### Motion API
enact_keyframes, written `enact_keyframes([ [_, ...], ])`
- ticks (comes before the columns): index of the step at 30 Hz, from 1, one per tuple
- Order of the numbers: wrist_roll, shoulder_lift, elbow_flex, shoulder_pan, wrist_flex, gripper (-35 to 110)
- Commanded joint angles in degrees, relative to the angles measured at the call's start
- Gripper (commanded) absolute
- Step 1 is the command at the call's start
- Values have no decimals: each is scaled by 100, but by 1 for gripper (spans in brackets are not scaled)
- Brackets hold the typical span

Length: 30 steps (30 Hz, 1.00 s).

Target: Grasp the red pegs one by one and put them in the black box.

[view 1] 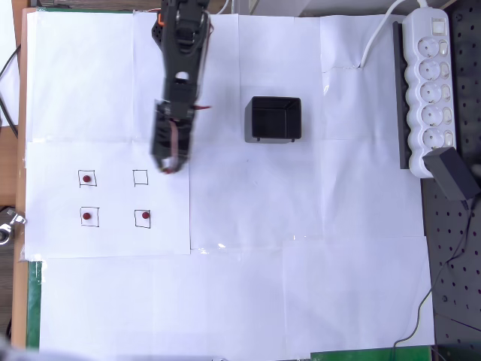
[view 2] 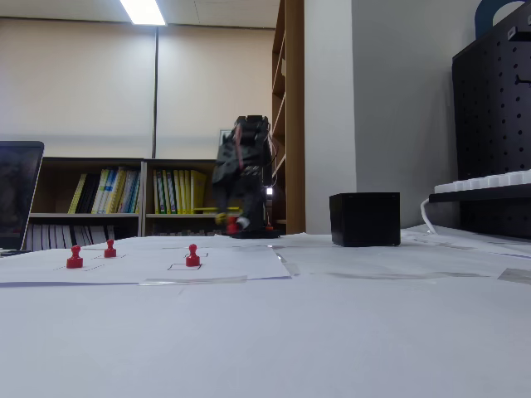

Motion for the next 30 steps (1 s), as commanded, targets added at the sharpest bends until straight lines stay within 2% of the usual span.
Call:
enact_keyframes([
  [1,-765,-334,2514,-1468,3700,0],
  [2,-1020,-255,2804,-1863,3964,0],
  [6,-1512,53,3164,-3032,3946,0],
  [10,-1679,545,3146,-3577,3700,0],
  [20,-1485,2206,3129,-3814,1881,0],
  [25,-1424,2566,3296,-3867,1969,10],
  [30,-1547,2276,4271,-3937,2751,17],
])
